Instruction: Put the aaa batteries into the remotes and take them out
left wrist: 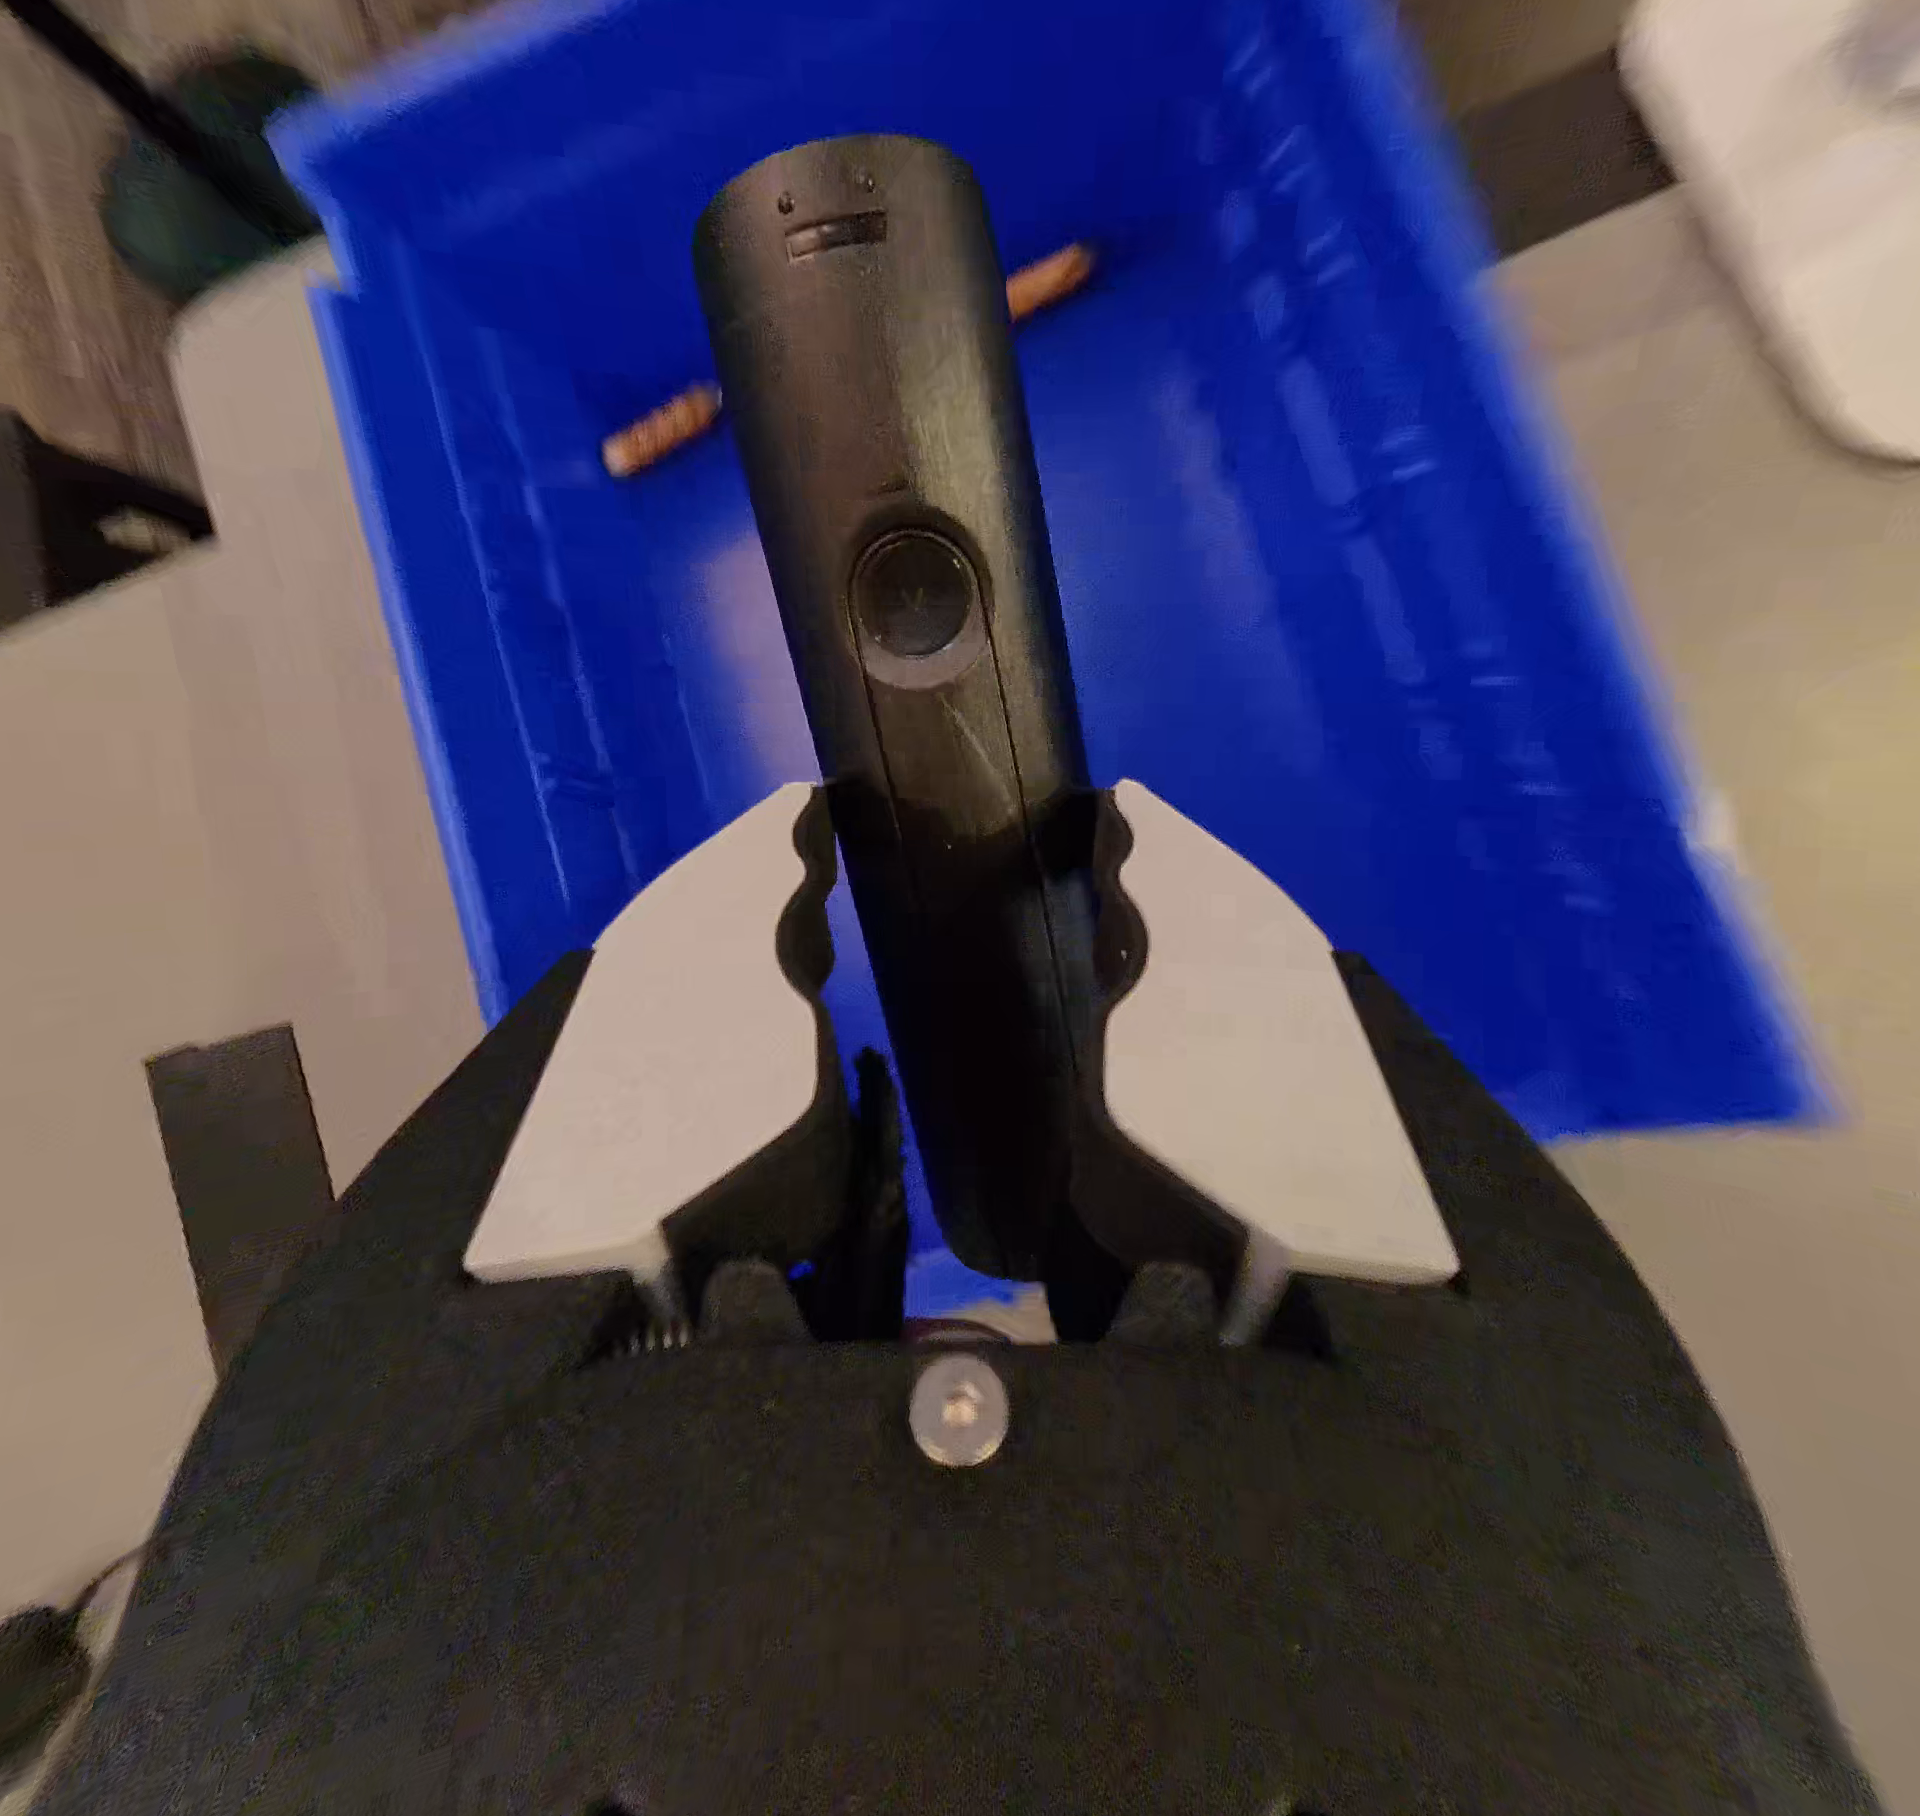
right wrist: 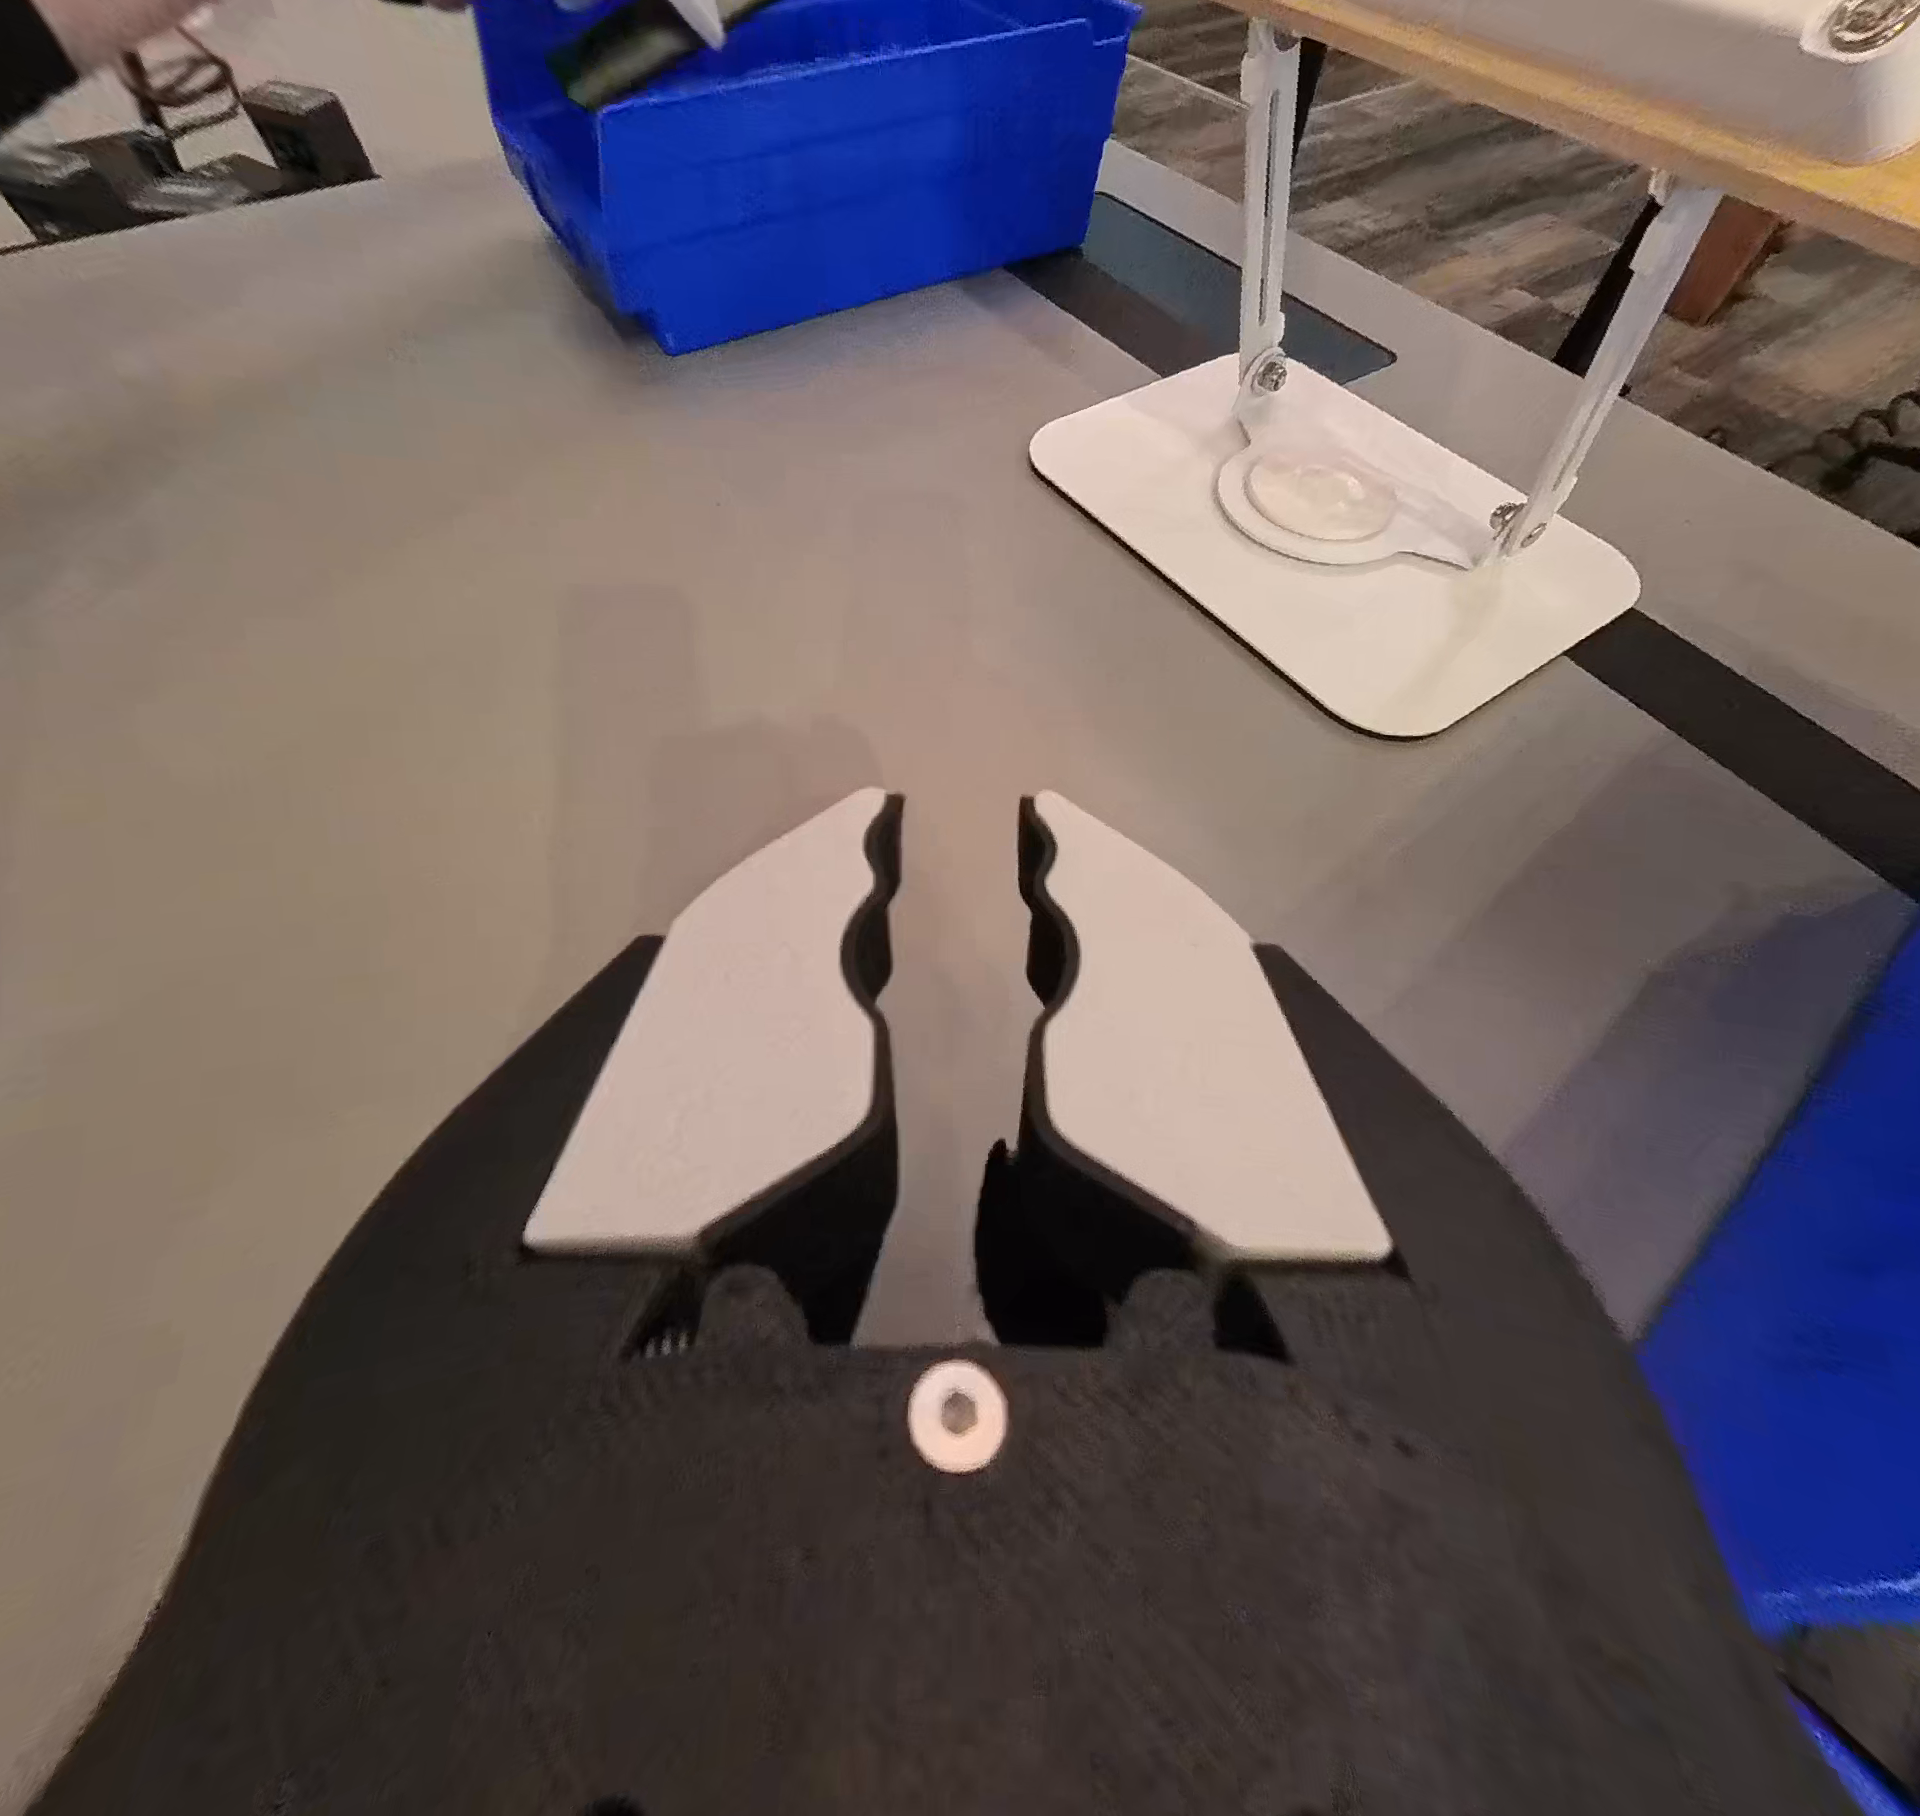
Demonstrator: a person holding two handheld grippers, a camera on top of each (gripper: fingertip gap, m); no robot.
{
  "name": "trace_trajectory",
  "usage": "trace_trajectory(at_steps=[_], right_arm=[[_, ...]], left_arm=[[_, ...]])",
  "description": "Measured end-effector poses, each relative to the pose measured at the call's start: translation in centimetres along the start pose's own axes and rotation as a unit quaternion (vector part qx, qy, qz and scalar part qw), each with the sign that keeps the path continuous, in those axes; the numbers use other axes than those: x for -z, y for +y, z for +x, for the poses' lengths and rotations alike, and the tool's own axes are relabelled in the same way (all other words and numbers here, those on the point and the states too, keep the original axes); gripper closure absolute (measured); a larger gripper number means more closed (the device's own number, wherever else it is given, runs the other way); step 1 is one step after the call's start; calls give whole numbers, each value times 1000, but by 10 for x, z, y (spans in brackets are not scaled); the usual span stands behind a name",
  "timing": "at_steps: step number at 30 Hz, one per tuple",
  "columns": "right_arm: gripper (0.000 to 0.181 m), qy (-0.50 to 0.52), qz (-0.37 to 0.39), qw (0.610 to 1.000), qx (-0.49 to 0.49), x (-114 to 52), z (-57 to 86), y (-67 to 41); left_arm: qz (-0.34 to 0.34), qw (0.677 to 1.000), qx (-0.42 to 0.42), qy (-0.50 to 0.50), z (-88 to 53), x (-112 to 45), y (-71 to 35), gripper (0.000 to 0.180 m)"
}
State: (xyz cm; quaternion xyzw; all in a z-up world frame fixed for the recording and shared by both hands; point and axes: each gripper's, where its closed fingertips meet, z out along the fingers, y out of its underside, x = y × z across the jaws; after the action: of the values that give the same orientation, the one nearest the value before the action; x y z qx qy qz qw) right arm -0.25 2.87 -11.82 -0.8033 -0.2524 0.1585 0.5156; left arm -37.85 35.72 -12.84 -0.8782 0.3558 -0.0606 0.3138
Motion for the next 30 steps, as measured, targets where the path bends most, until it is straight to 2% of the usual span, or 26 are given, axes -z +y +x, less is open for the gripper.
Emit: trace_trajectory(at_steps=[3, 5, 8, 11, 15, 16, 17, 19, 22, 25, 27, 30], right_arm=[[143, -18, 38, 999, -28, -2, -6, -11], [132, -68, 81, 992, -68, -7, -22, -28], [117, -169, 118, 967, -148, -25, -55, -54], [106, -227, 153, 940, -201, -43, -80, -77], [104, -267, 172, 909, -270, -67, -77, -88], [113, -301, 185, 889, -291, -64, -79, -92], [131, -322, 198, 875, -301, -60, -80, -95], [148, -306, 186, 890, -284, -63, -77, -85], [159, -323, 151, 892, -277, -53, -73, -74], [160, -384, 69, 892, -228, -38, -82, -61], [160, -385, 13, 907, -172, -38, -85, -48], [160, -471, -71, 871, -117, -29, -109, -34]], left_arm=[[106, 994, -30, 22, 50, 66, -30, 131], [166, 983, -52, 58, 104, 98, -39, 131], [215, 967, -94, 102, 195, 120, -37, 131], [241, 953, -132, 129, 283, 118, -27, 131], [246, 941, -165, 166, 372, 103, -13, 131], [241, 940, -167, 176, 387, 98, -10, 131], [247, 938, -176, 170, 397, 95, -8, 131], [251, 937, -181, 163, 410, 90, -5, 131], [266, 929, -171, 192, 421, 92, -1, 131], [283, 916, -168, 228, 410, 107, 1, 124], [273, 913, -163, 254, 398, 115, -1, 114], [289, 892, -162, 307, 398, 129, -14, 109]])
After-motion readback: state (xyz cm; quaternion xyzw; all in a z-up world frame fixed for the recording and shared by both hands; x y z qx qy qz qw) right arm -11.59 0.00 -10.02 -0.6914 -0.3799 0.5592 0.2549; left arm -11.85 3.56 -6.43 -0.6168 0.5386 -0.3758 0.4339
